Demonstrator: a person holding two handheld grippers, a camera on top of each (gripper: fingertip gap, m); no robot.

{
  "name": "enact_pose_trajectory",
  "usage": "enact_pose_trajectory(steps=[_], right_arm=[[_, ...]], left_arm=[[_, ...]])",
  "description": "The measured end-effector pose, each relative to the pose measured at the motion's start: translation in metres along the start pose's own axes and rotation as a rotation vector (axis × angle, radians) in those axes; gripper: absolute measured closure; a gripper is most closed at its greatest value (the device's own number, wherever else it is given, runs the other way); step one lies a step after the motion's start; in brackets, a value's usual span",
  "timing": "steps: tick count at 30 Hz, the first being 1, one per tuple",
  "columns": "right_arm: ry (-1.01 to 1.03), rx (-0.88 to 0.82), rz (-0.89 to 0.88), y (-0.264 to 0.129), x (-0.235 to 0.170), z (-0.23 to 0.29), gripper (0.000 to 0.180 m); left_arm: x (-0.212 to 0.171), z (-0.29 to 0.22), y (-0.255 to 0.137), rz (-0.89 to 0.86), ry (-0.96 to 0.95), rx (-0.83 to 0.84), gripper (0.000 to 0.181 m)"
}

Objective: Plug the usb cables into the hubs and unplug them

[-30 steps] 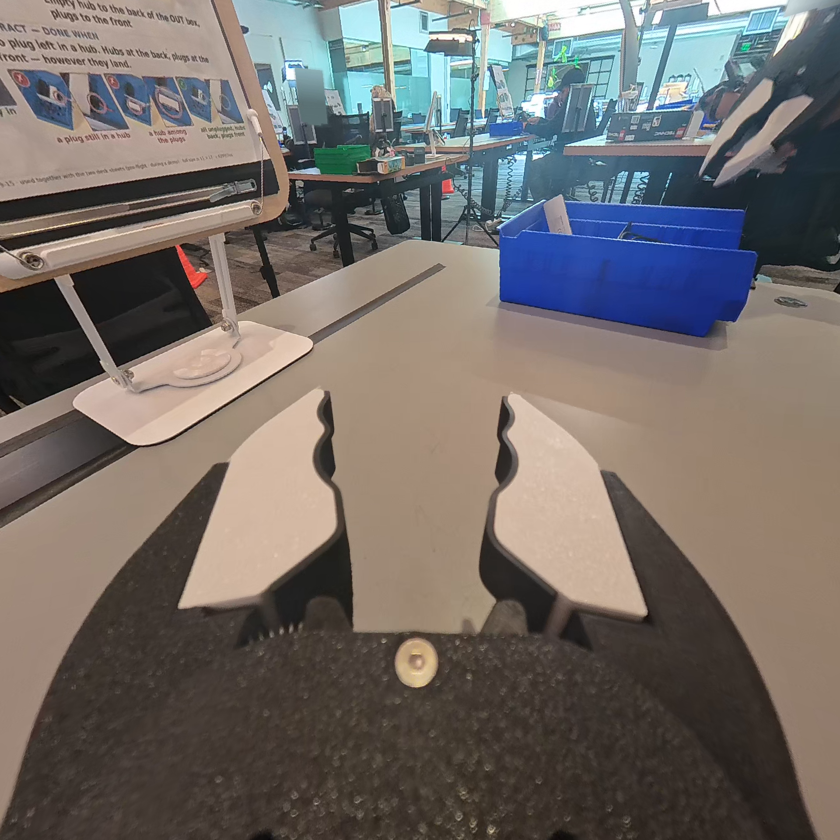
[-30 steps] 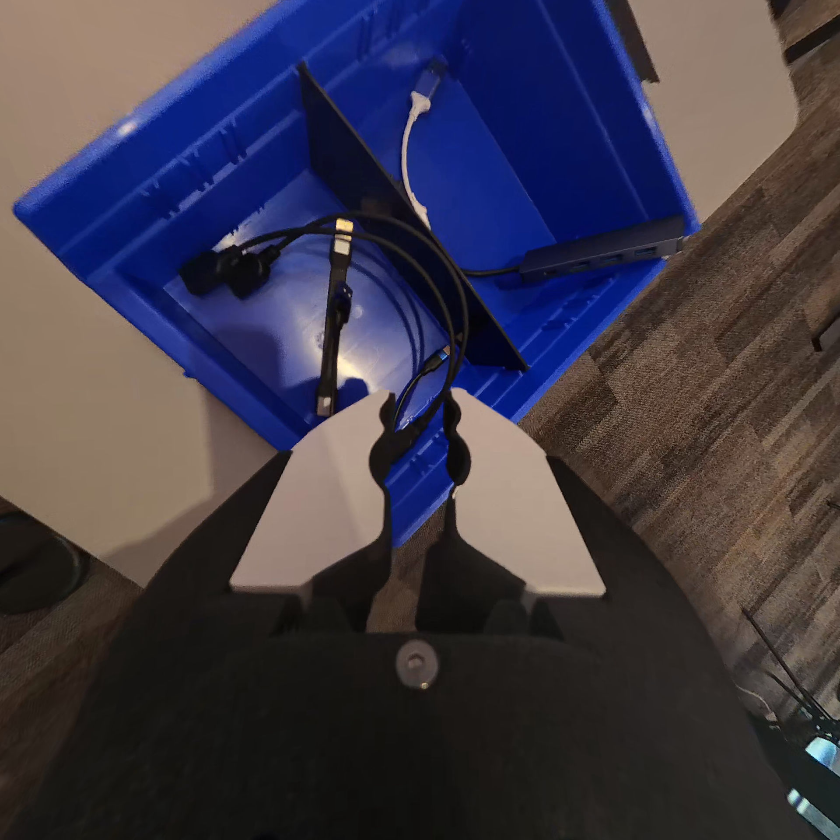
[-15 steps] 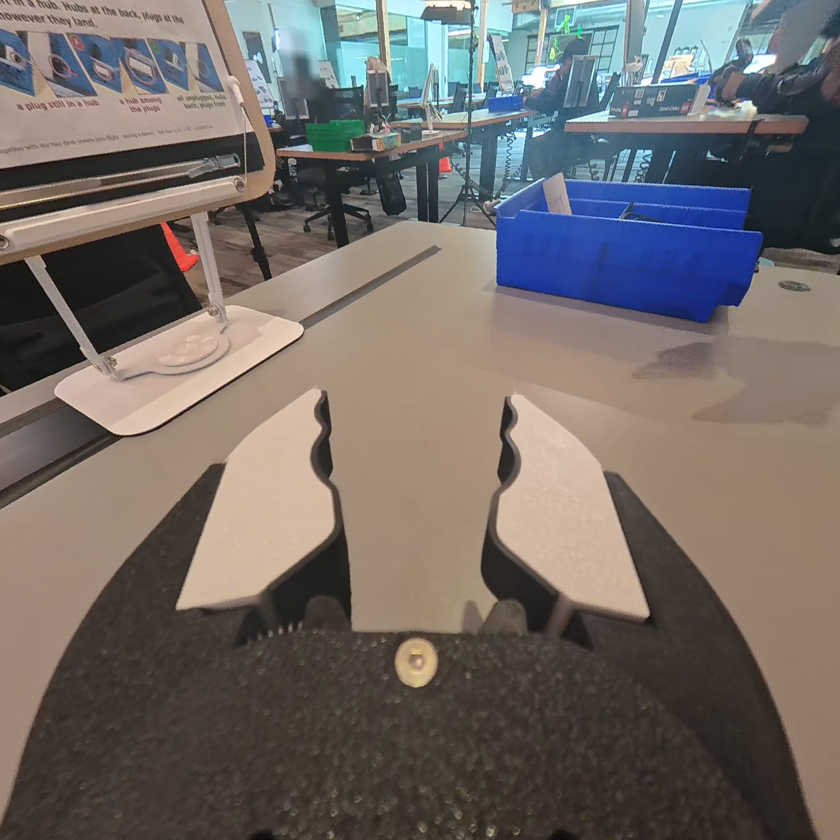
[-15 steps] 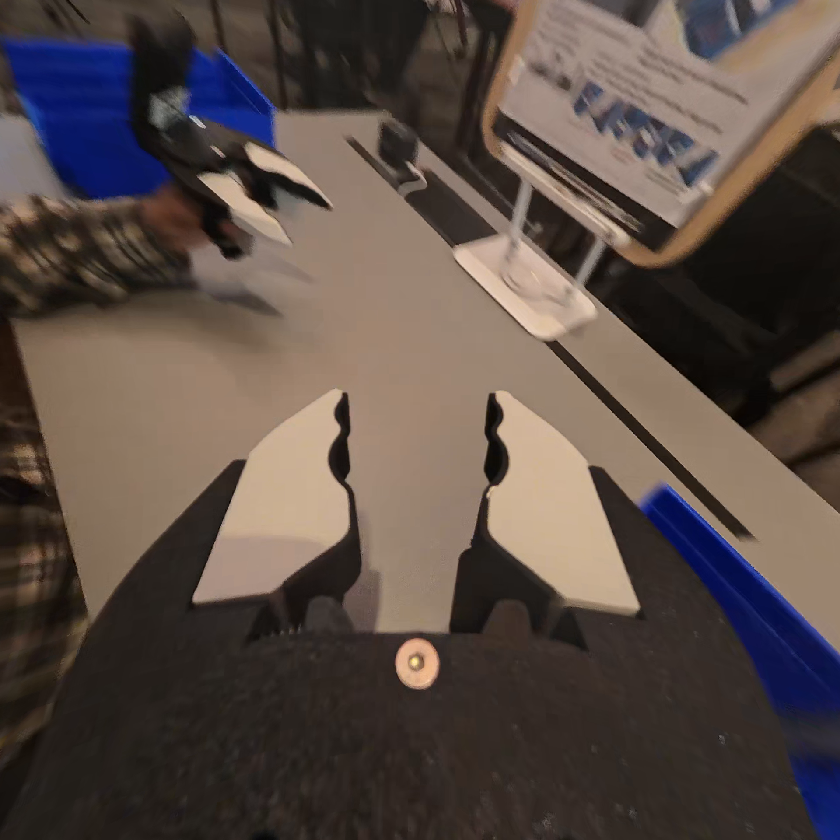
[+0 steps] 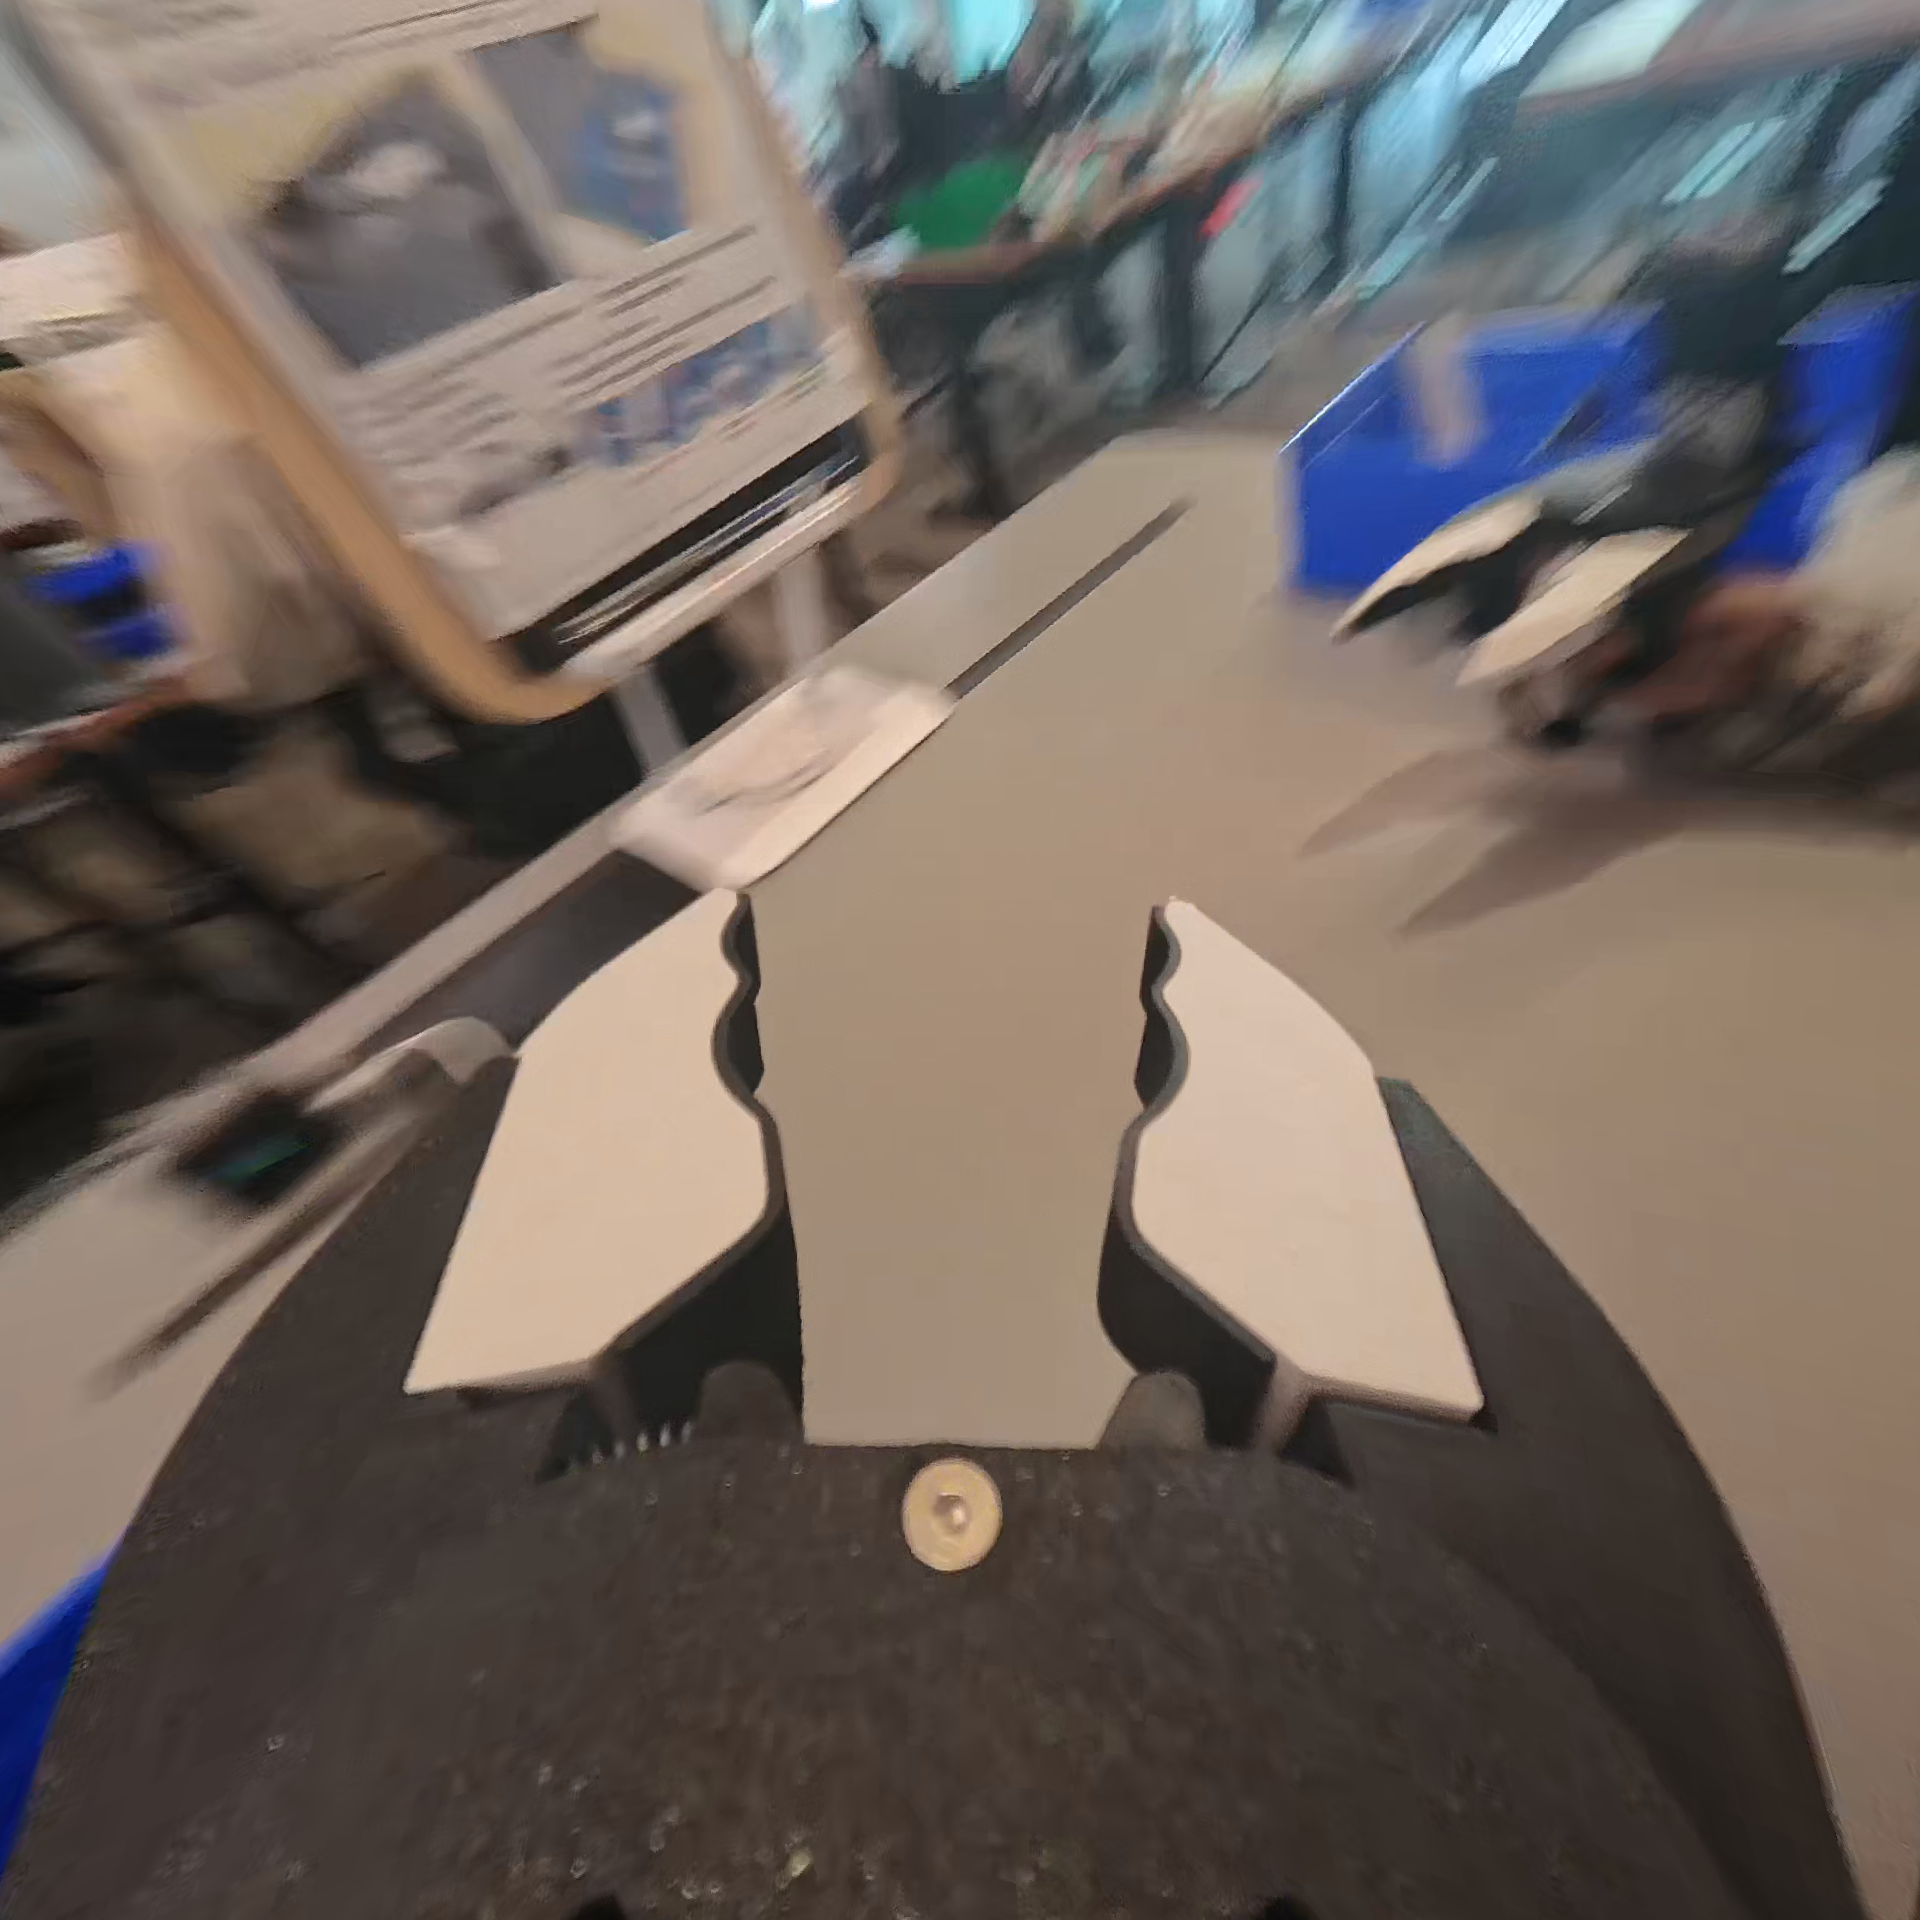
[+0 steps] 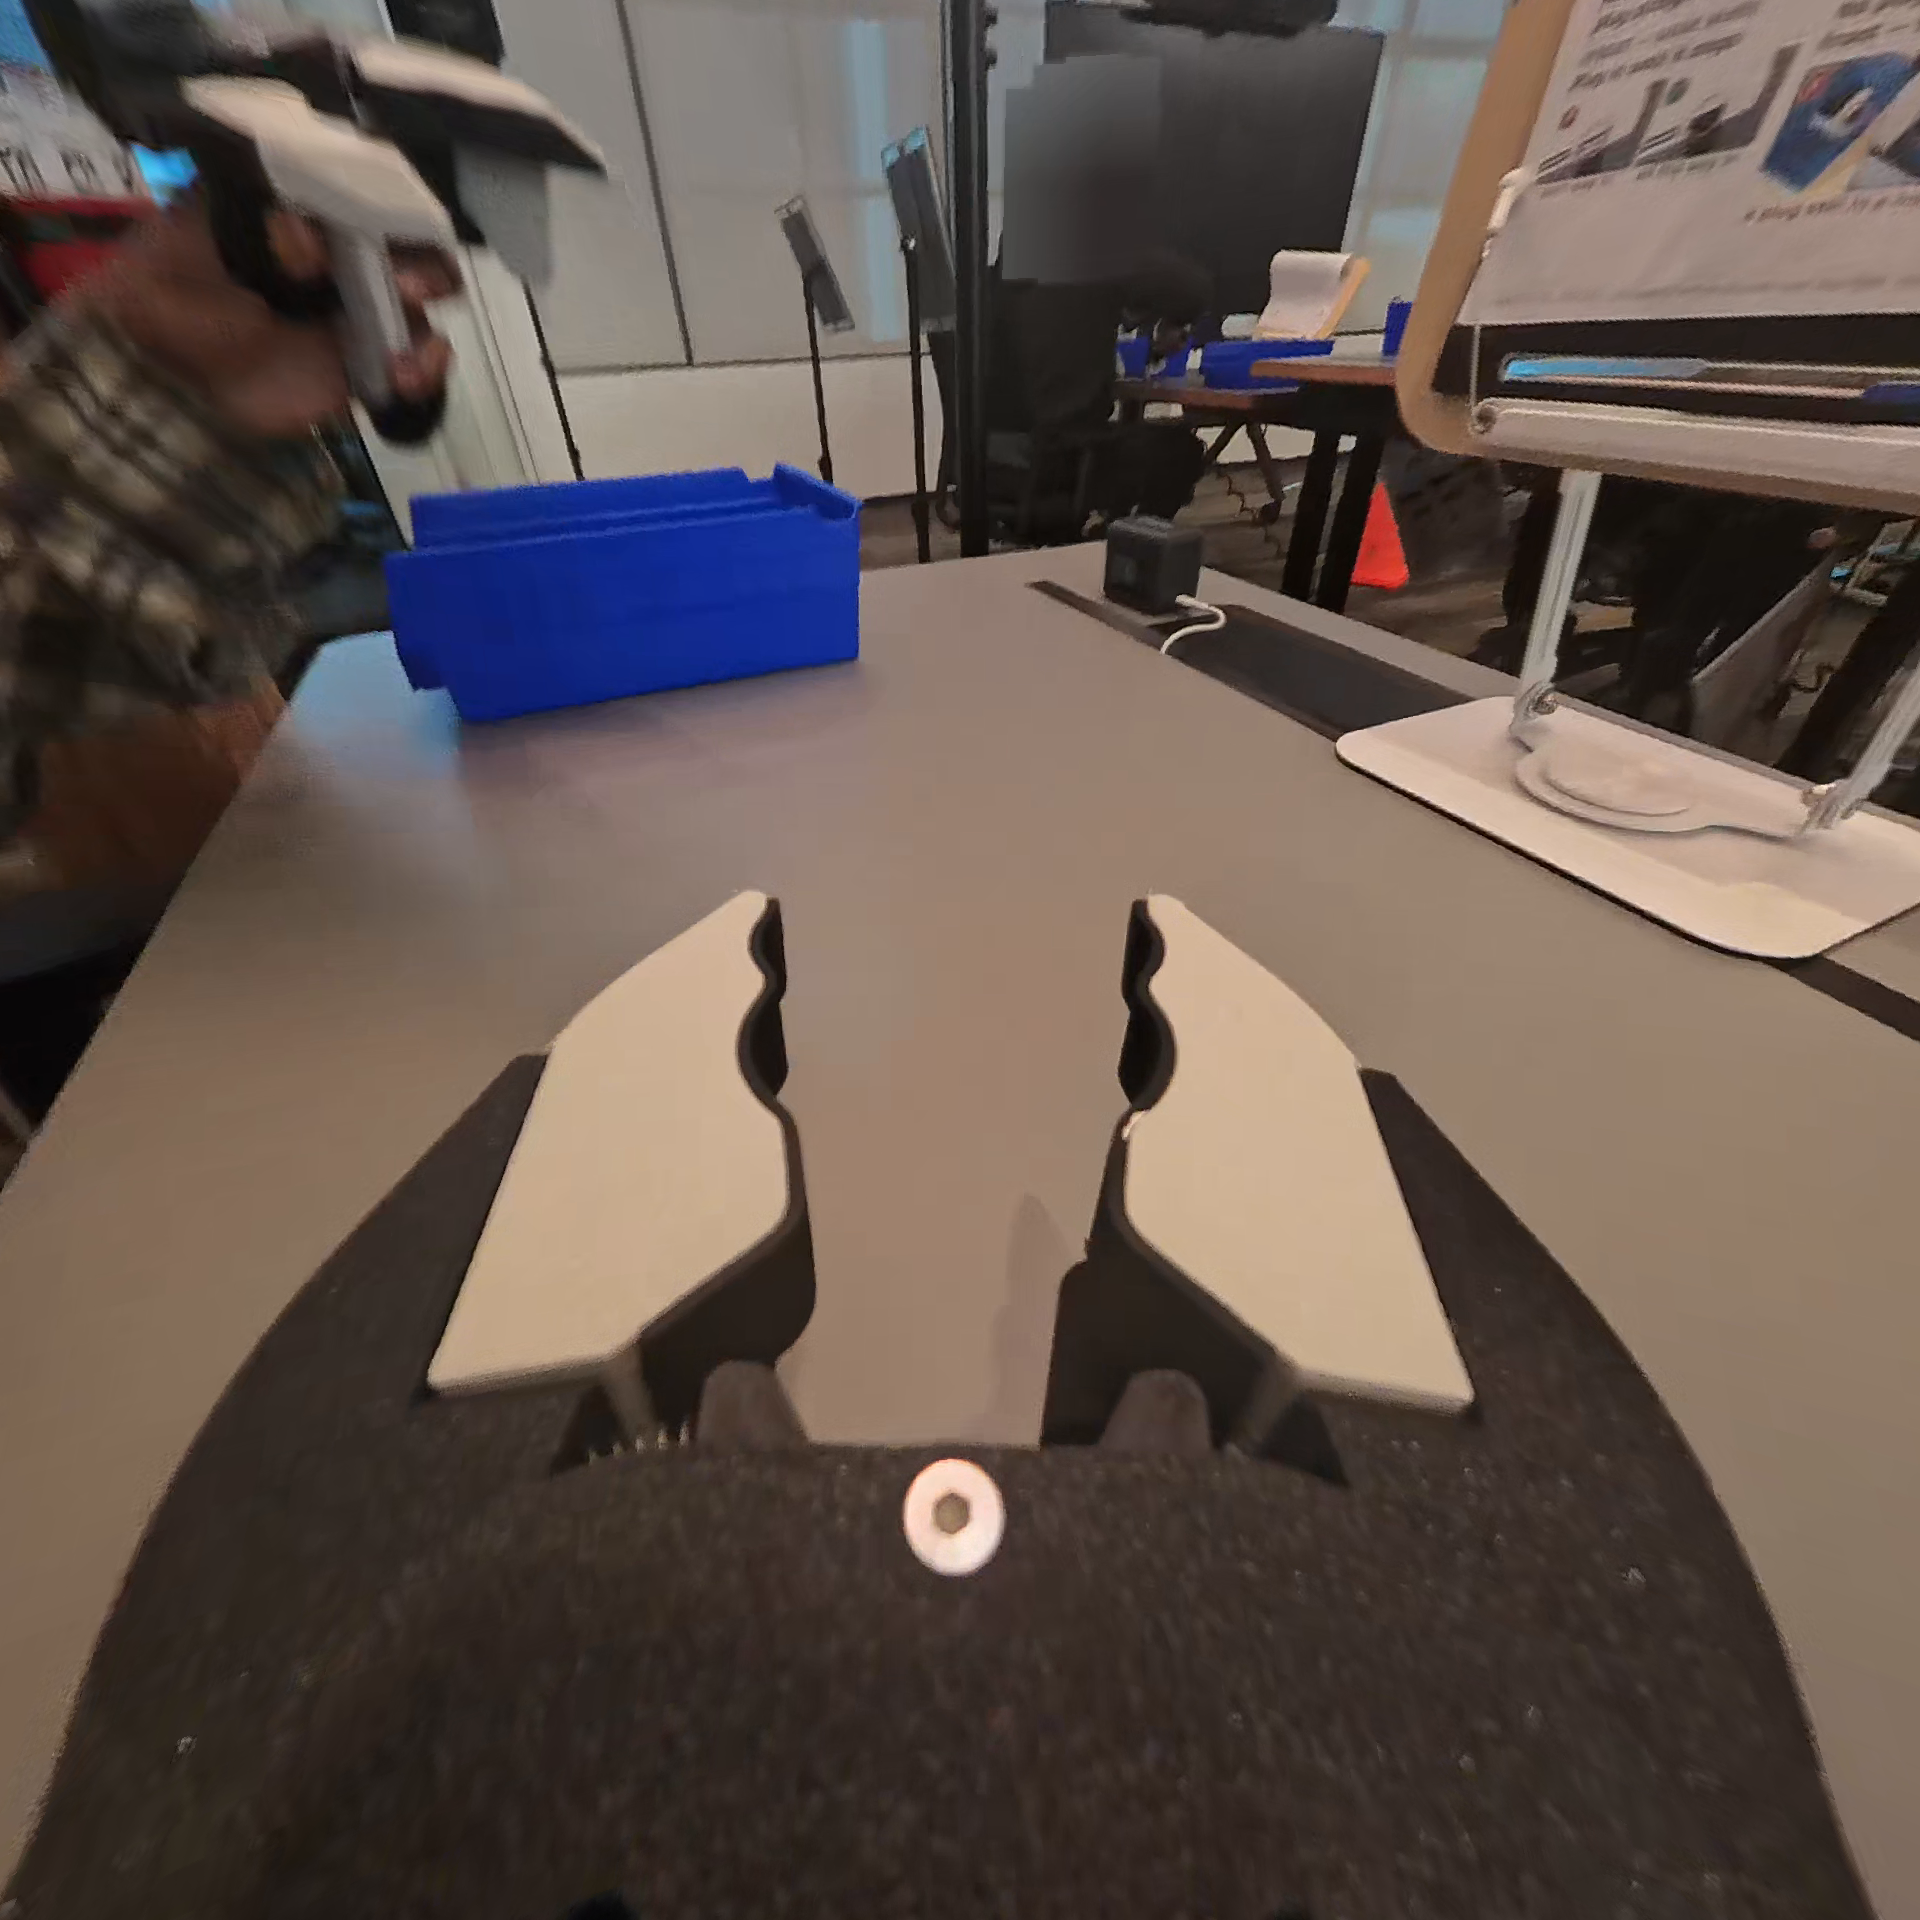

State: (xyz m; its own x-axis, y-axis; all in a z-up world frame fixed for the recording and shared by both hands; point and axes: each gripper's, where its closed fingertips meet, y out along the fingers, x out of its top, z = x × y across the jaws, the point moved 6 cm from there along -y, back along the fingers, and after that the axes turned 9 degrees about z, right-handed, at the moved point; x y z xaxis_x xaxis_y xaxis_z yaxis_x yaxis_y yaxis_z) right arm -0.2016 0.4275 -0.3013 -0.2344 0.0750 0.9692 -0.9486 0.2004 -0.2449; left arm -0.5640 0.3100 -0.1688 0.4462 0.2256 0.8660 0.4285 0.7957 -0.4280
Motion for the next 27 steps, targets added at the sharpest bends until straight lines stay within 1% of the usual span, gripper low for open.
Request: enact_pose_trajectory(steps=[3,5,7,10,16,18,22,27], right_arm=[[-0.067,-0.018,0.045,0.0,-0.007,0.005,0.118],[-0.074,-0.011,0.057,0.001,-0.009,0.009,0.119],[-0.081,-0.005,0.057,0.001,-0.01,0.011,0.119],[-0.083,0.007,0.05,0.002,-0.009,0.013,0.119],[-0.116,-0.015,0.065,-0.002,0.003,0.019,0.117],[-0.114,-0.017,0.057,-0.003,0.01,0.02,0.117],[-0.119,-0.023,0.045,-0.003,0.023,0.025,0.117],[-0.148,-0.011,0.088,0.005,0.03,0.032,0.117]], left_arm=[[-0.025,0.047,-0.041,0.193,0.044,0.12,0.114],[-0.051,0.077,-0.054,0.302,0.011,0.111,0.116],[-0.078,0.103,-0.058,0.381,-0.034,0.075,0.119],[-0.116,0.13,-0.05,0.496,-0.037,0.031,0.123],[-0.172,0.163,-0.018,0.712,0.106,-0.035,0.132],[-0.186,0.171,-0.008,0.758,0.136,-0.068,0.139],[-0.207,0.182,0.01,0.813,0.172,-0.126,0.144],[-0.217,0.19,0.028,0.878,0.241,-0.164,0.147]])
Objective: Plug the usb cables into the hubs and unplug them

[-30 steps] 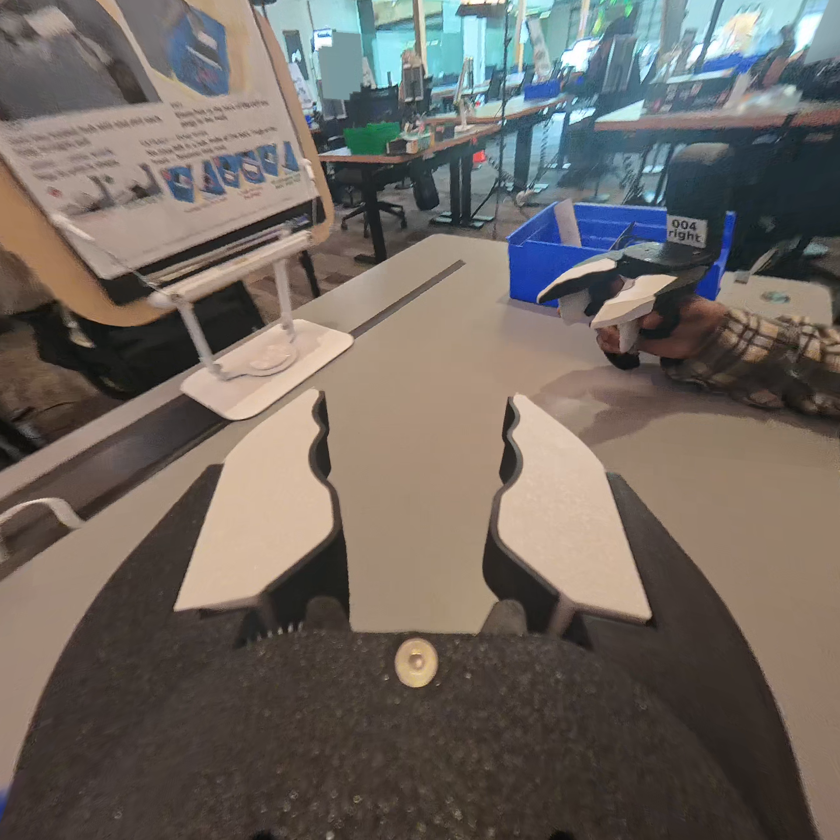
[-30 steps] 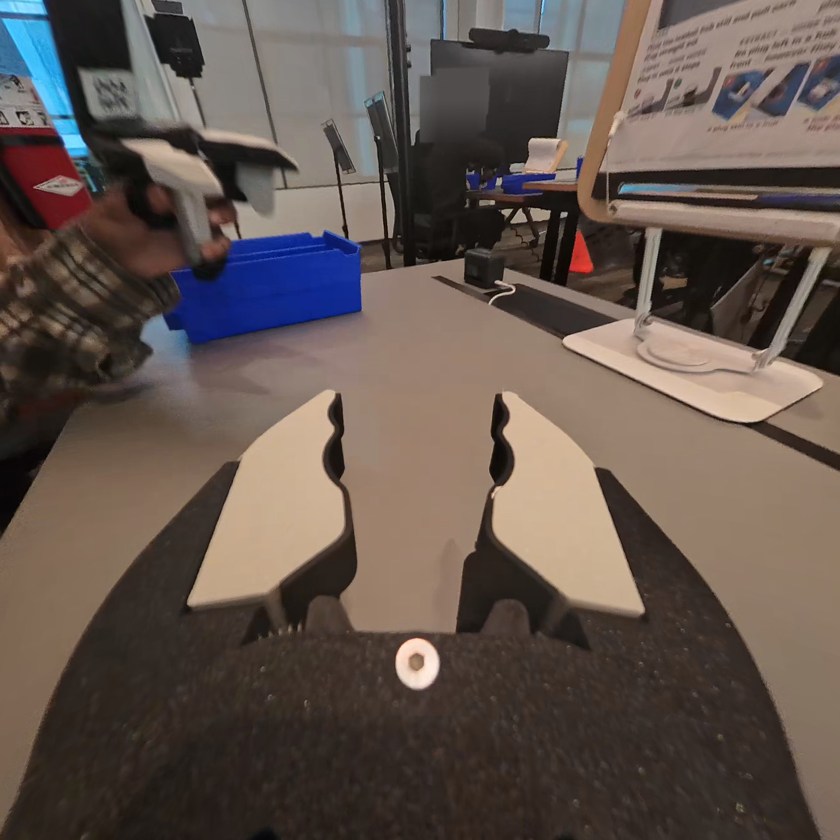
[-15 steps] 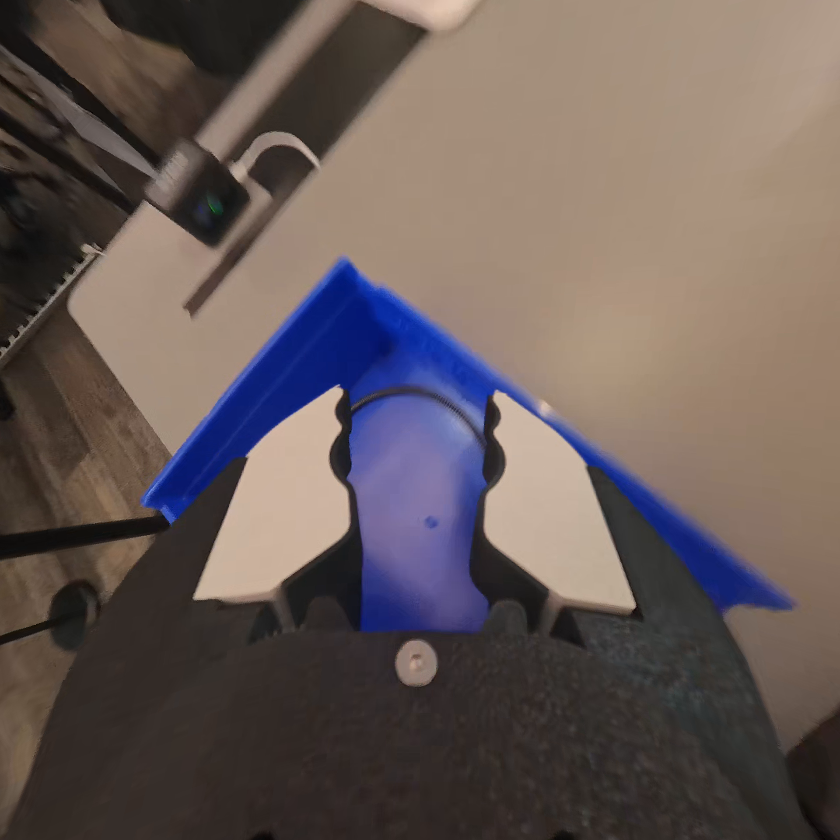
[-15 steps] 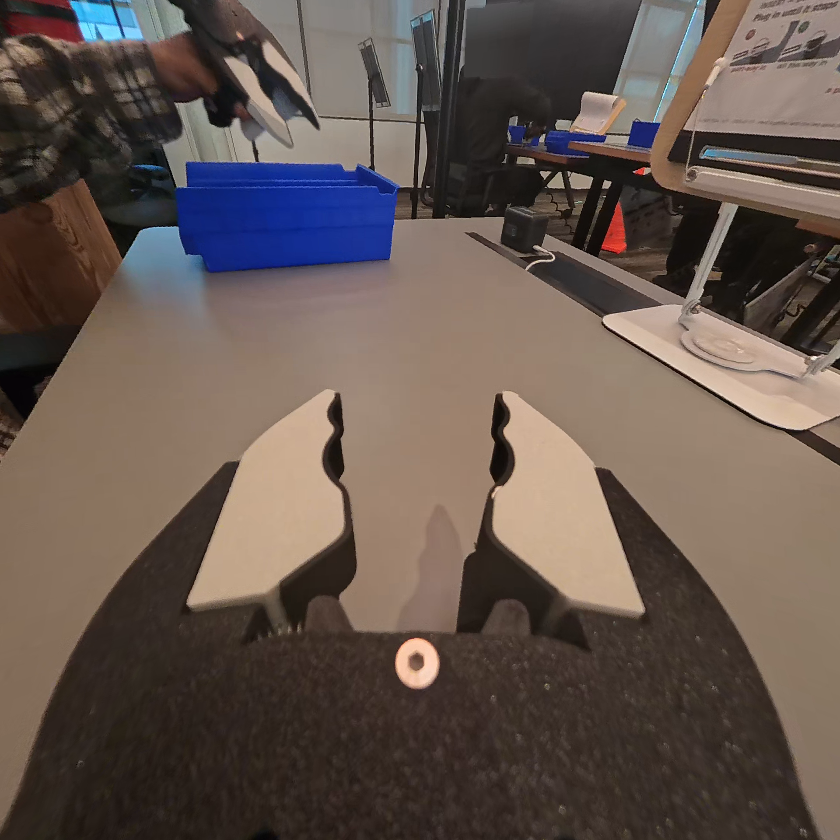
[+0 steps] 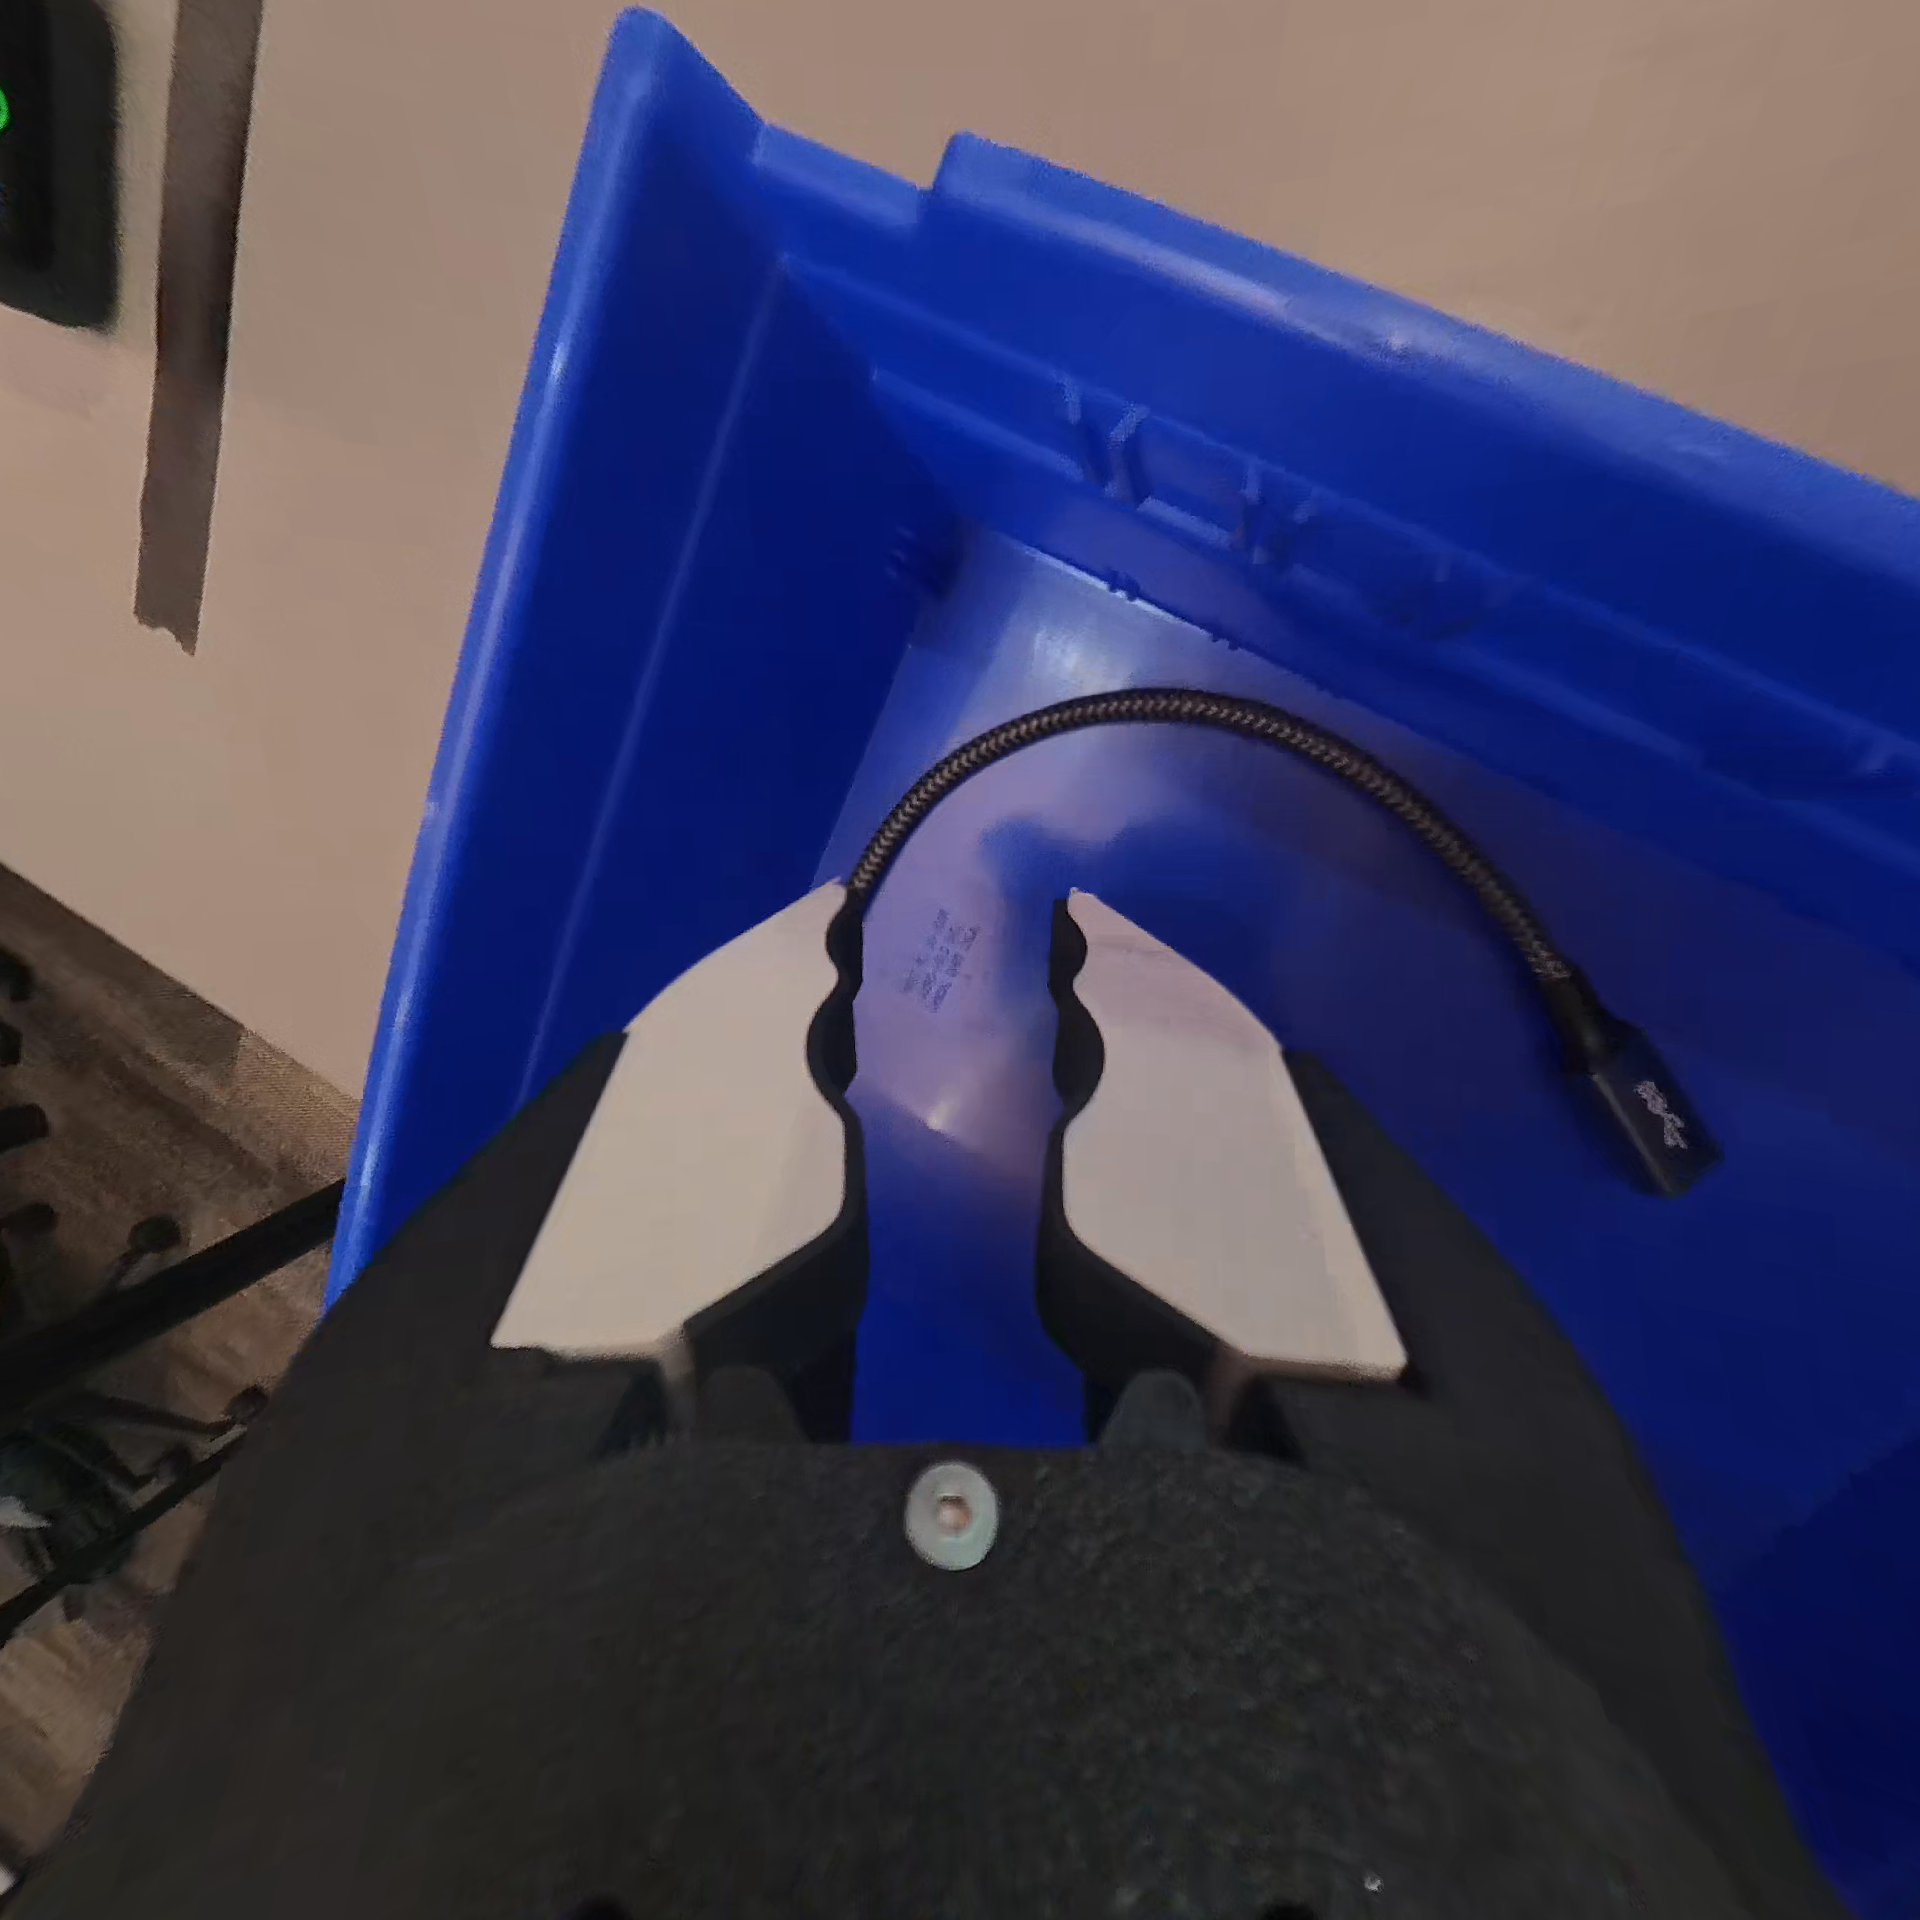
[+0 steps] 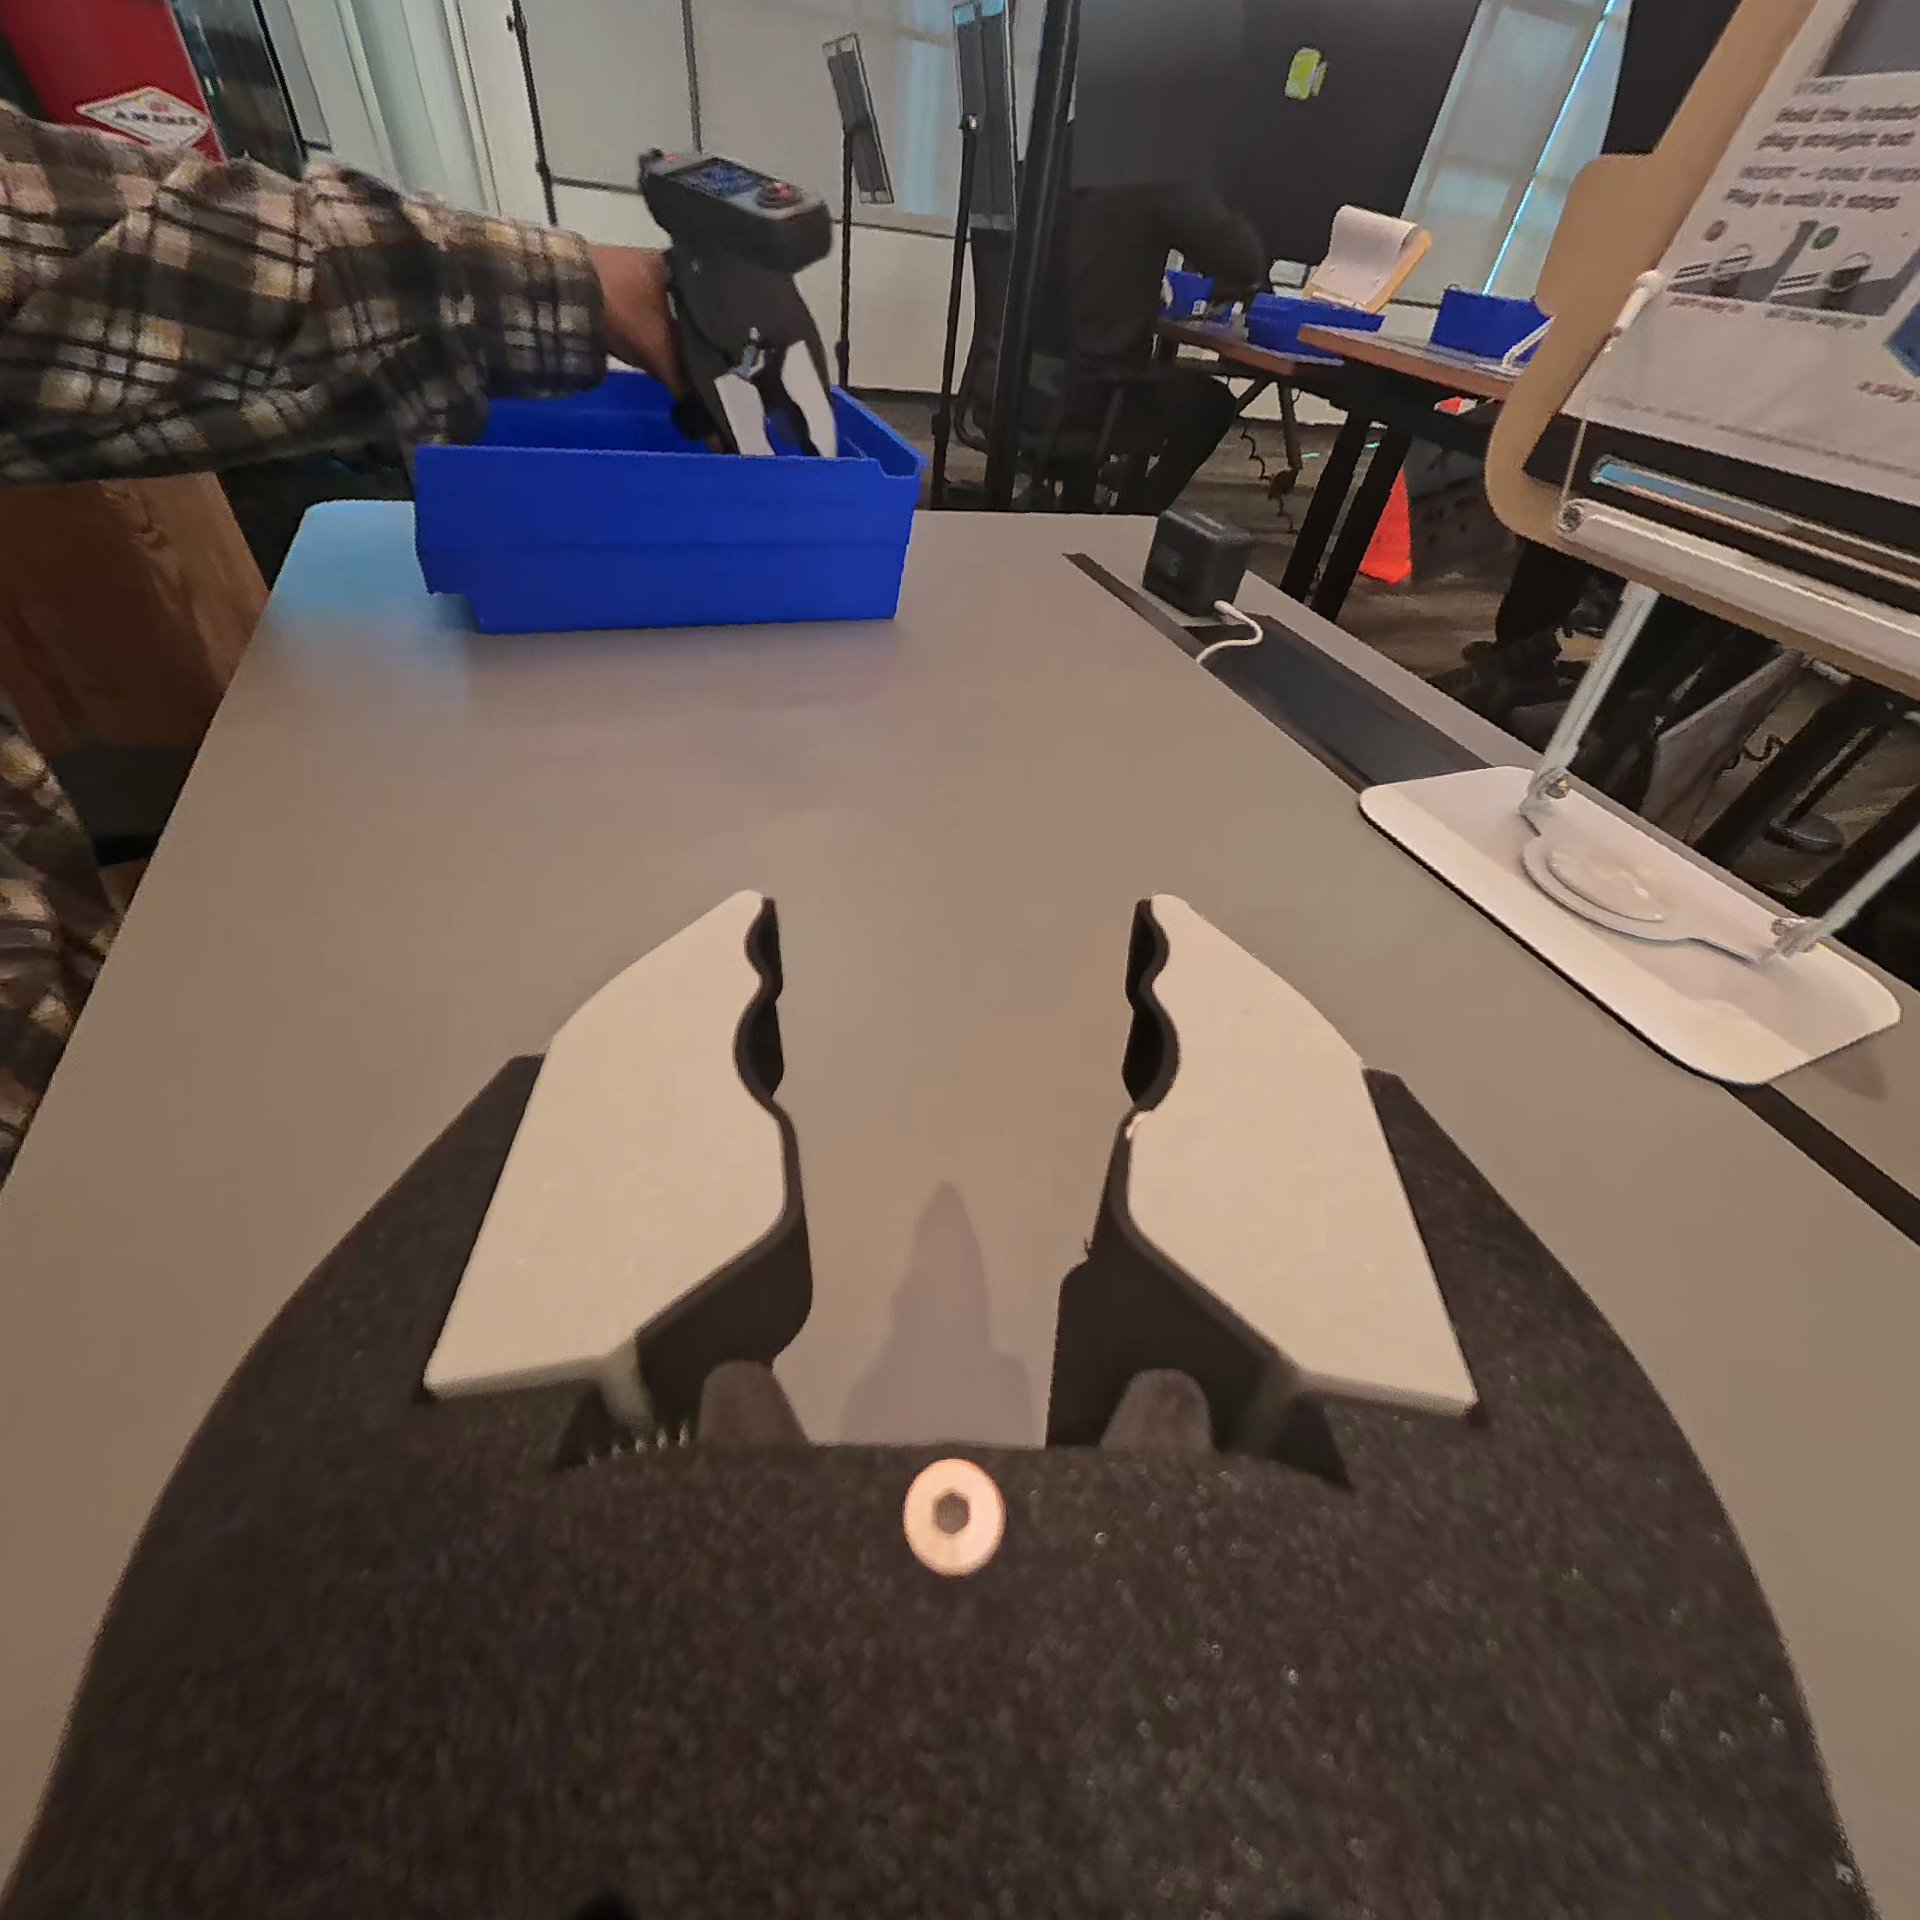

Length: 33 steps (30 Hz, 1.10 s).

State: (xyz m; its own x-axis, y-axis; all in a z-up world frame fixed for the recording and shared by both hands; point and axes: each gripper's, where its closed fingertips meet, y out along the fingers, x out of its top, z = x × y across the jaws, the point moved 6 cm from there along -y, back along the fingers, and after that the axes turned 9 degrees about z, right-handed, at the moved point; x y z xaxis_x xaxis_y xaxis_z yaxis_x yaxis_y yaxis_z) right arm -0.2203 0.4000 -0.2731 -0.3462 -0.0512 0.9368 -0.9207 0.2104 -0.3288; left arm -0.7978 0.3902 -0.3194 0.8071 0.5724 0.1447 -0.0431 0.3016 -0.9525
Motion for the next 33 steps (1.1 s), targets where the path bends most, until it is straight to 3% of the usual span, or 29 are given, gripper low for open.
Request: enact_pose_trajectory(steps=[11,16,20,25,33], right_arm=[[-0.035,0.04,0.016,0.011,0.003,0.007,0.117],[-0.043,0.07,0.018,0.01,0.0,0.011,0.117],[-0.051,0.09,0.0,0.007,0.0,0.015,0.118],[-0.05,0.094,-0.034,-0.001,-0.005,0.016,0.121],[-0.017,0.101,-0.117,-0.012,-0.014,0.013,0.126]], left_arm=[[0.021,0.002,0.042,0.118,0.114,-0.131,0.147],[0.021,-0.002,0.043,0.141,0.058,-0.284,0.164],[0.018,-0.006,0.041,0.166,0.018,-0.313,0.167],[-0.001,-0.013,0.034,0.204,-0.082,-0.243,0.172],[-0.049,-0.016,-0.019,0.06,-0.399,-0.127,0.174]])
